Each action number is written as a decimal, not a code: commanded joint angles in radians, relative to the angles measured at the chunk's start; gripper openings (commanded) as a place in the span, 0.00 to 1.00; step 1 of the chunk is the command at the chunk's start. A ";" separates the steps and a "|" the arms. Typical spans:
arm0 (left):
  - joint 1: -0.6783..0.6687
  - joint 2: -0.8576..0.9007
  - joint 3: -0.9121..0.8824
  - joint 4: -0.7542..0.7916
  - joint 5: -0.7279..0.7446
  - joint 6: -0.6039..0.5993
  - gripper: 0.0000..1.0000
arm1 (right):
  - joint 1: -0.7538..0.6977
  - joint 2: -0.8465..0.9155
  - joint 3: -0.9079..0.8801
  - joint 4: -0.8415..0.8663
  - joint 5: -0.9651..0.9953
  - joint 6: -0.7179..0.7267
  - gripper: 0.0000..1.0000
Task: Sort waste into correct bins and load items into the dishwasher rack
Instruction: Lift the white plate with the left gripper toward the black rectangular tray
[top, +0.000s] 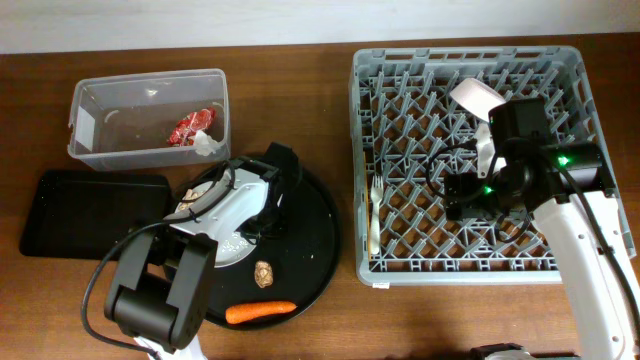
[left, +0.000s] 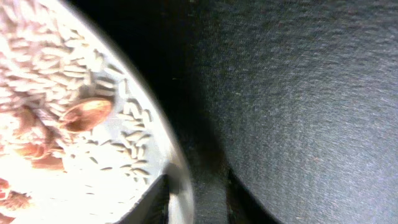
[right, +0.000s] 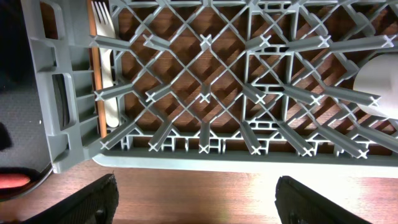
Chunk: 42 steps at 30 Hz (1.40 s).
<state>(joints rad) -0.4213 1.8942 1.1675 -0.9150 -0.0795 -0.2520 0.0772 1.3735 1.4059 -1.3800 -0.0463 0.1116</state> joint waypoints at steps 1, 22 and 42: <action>-0.006 0.024 -0.032 0.015 -0.043 0.006 0.17 | -0.006 -0.004 -0.005 0.002 -0.005 -0.003 0.84; -0.006 -0.027 0.100 -0.129 -0.153 0.005 0.01 | -0.006 -0.004 -0.005 -0.009 -0.006 -0.003 0.81; 0.057 -0.177 0.273 -0.322 -0.206 0.006 0.00 | -0.006 -0.004 -0.005 -0.018 -0.006 -0.003 0.80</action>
<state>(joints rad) -0.4152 1.7714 1.4036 -1.2304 -0.2375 -0.2470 0.0772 1.3735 1.4059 -1.3926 -0.0467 0.1081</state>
